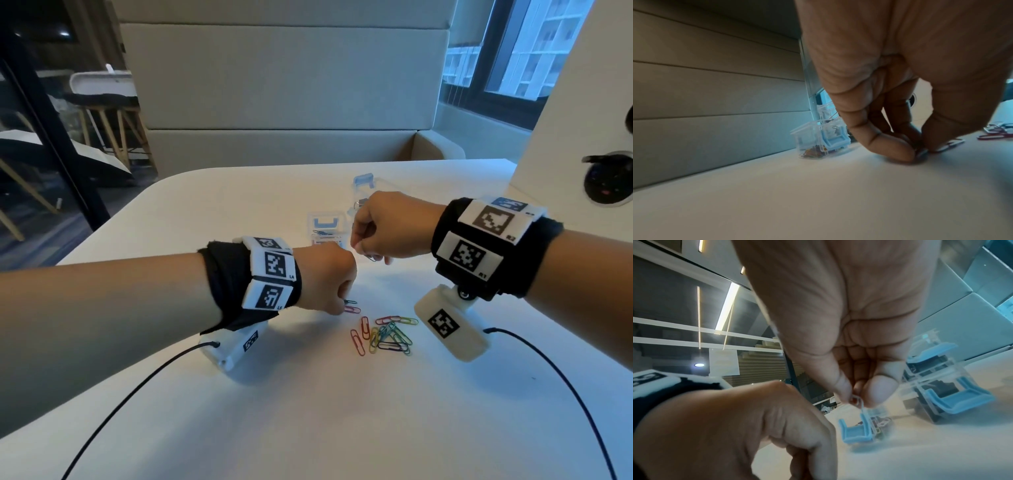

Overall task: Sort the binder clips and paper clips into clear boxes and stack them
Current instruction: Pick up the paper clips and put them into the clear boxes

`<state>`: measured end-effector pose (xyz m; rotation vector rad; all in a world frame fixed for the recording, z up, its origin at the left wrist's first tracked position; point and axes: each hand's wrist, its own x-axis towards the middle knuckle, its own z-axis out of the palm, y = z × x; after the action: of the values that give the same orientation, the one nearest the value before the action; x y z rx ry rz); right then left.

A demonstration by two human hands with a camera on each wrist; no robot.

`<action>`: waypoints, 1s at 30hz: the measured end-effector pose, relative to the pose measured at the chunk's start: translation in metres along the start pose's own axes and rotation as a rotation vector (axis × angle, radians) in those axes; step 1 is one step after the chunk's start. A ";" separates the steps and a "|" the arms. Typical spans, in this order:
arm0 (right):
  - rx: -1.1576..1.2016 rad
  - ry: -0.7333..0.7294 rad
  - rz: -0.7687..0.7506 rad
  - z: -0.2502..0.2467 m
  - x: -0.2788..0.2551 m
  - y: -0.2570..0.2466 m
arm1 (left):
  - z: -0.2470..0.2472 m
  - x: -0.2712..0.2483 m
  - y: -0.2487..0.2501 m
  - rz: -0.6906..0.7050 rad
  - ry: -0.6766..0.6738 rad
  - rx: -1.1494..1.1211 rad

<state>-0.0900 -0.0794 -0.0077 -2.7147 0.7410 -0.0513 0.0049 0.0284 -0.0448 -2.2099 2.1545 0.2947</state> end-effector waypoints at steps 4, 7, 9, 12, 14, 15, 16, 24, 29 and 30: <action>0.069 0.114 0.034 -0.003 0.013 -0.011 | -0.002 -0.002 -0.002 -0.041 0.007 0.029; 0.084 0.181 0.074 -0.005 0.025 -0.018 | -0.014 -0.002 -0.015 -0.127 0.044 -0.095; 0.073 0.210 0.097 -0.006 0.035 -0.020 | -0.027 0.001 -0.028 -0.226 0.113 -0.215; 0.033 0.221 0.115 -0.005 0.053 -0.021 | -0.045 0.011 -0.044 -0.357 0.265 -0.391; 0.012 0.227 0.138 -0.004 0.064 -0.021 | -0.054 0.018 -0.051 -0.419 0.335 -0.456; -0.003 0.233 0.141 -0.004 0.069 -0.021 | -0.056 0.023 -0.053 -0.444 0.355 -0.475; -0.024 0.232 0.142 -0.003 0.073 -0.021 | -0.057 0.027 -0.055 -0.463 0.366 -0.485; 0.055 0.167 0.146 -0.008 0.068 -0.015 | -0.052 0.041 -0.058 -0.487 0.359 -0.510; 0.071 0.003 0.052 -0.011 0.026 -0.014 | -0.044 0.020 -0.042 -0.265 0.270 -0.339; 0.050 -0.082 0.020 -0.009 0.017 -0.013 | -0.040 0.014 -0.035 -0.202 0.220 -0.297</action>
<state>-0.0698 -0.0800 0.0043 -2.6445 0.7336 0.0456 0.0446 0.0089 -0.0114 -2.7182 2.0787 0.4029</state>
